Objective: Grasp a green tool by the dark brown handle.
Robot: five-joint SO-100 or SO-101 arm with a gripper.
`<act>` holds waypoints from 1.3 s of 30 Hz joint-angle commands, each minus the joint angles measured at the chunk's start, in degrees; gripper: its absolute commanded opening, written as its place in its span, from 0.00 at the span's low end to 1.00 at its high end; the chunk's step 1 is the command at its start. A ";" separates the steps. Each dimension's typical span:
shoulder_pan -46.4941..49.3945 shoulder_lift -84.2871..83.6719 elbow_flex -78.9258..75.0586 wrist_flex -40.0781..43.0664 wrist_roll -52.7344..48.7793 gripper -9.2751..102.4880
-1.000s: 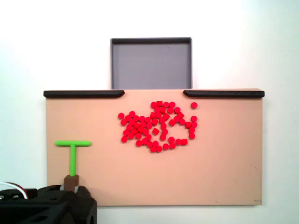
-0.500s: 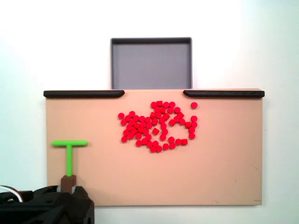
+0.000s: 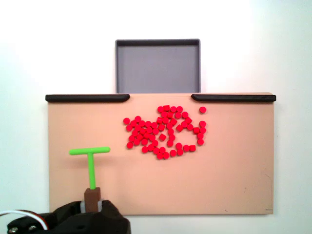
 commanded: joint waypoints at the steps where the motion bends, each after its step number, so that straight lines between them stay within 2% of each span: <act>1: 3.08 2.81 -3.25 3.08 -3.69 0.08; 18: 17.93 4.92 -2.11 3.69 -16.96 0.08; 34: 17.67 2.37 -2.11 3.69 -11.78 0.08; 39: 17.31 3.25 -2.11 3.69 -13.10 0.08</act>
